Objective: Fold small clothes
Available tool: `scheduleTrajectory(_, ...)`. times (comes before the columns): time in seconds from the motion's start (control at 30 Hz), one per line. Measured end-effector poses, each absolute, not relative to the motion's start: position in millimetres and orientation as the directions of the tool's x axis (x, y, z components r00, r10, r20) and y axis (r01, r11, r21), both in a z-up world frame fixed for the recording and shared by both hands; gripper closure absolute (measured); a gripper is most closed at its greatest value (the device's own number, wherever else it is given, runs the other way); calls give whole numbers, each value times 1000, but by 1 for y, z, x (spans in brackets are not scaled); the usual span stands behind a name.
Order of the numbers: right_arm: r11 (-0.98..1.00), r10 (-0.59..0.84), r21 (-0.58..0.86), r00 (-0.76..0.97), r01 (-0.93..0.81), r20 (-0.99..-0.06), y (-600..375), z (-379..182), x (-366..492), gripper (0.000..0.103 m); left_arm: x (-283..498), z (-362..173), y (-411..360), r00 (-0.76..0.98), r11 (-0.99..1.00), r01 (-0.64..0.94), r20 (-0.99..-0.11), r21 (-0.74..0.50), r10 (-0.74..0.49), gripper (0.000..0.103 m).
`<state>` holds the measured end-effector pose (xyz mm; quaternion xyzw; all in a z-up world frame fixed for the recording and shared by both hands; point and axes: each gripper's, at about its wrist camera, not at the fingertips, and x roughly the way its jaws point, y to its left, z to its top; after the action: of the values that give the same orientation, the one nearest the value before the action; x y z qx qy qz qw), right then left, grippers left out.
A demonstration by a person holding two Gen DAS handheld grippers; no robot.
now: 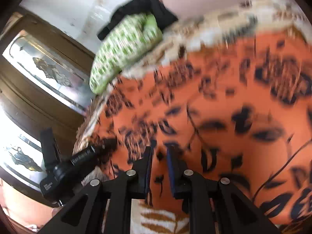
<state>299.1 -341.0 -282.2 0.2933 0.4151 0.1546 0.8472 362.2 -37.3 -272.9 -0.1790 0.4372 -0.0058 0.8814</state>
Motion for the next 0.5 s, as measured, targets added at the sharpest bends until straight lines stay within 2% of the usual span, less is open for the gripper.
scheduleTrajectory(0.1, 790, 474, 612, 639, -5, -606, -347, -282, 304, 85, 360, -269, -38, 630, 935, -135, -757, -327, -174, 78)
scheduleTrajectory(0.17, 803, 460, 594, 574, 57, -678, -348, -305, 313, 84, 359, -265, -38, 640, 932, -125, -746, -339, -185, 79)
scheduleTrajectory(0.23, 757, 497, 651, 597, 57, -629, -355, -314, 311, 85, 357, -259, -39, 652, 932, -113, -734, -343, -191, 80)
scheduleTrajectory(0.5, 683, 550, 724, 585, 94, -595, -381, -302, 311, 85, 334, -209, -90, 749, 970, 58, -632, -238, -200, 83)
